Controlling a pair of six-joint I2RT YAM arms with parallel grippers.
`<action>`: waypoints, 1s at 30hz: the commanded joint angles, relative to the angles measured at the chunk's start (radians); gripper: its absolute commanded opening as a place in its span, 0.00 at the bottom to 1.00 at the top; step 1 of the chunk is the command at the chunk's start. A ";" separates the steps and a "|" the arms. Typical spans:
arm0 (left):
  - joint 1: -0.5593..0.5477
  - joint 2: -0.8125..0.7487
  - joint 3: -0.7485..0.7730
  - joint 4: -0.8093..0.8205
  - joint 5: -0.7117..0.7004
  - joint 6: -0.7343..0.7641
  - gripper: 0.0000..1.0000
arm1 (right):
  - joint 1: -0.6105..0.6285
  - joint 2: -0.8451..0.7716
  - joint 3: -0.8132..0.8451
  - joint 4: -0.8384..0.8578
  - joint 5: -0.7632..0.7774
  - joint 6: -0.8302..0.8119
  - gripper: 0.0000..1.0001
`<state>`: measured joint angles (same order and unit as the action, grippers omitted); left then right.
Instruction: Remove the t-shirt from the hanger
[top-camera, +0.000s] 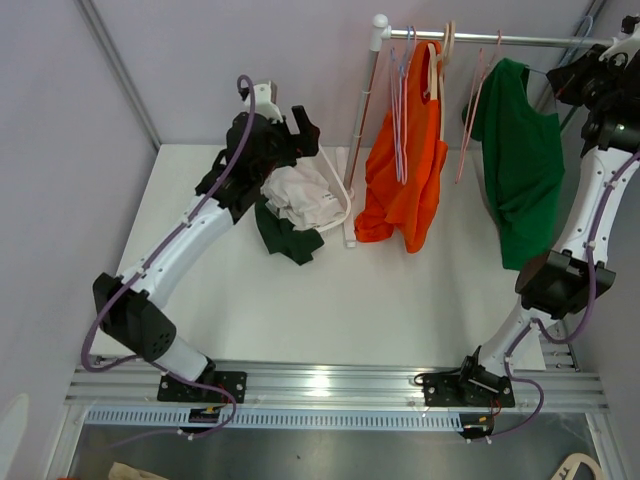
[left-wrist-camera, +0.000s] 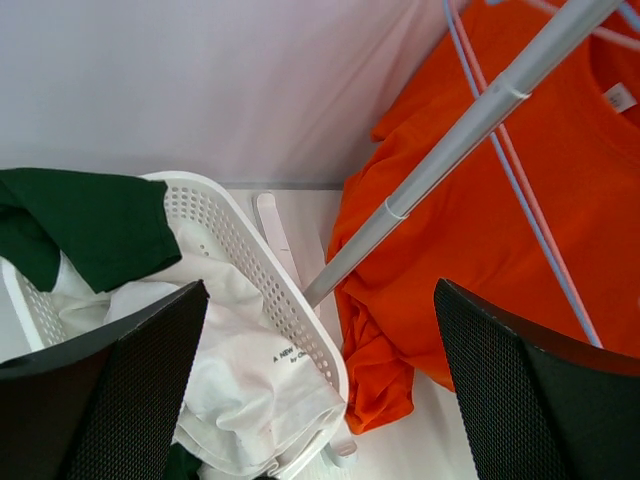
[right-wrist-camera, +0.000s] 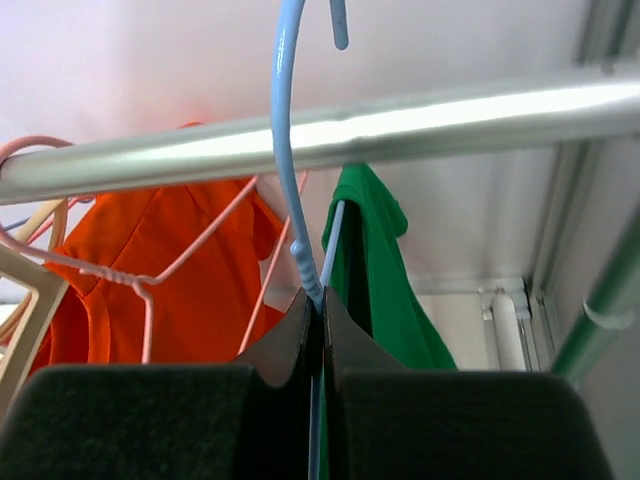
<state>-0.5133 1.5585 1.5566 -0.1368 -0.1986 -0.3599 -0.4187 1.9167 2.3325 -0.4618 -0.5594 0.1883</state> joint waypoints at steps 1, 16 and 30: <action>-0.010 -0.130 -0.027 0.039 -0.005 0.027 0.99 | 0.024 -0.162 -0.056 -0.015 0.136 0.030 0.00; -0.222 -0.429 -0.274 0.040 0.066 0.108 1.00 | 0.217 -0.697 -0.601 -0.122 0.905 0.256 0.00; -0.835 -0.425 -0.690 0.647 -0.087 0.444 1.00 | 0.284 -0.846 -0.688 -0.362 0.992 0.422 0.00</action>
<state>-1.3273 1.1206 0.8963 0.2459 -0.2775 -0.0204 -0.1448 1.0718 1.6543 -0.8131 0.4057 0.5564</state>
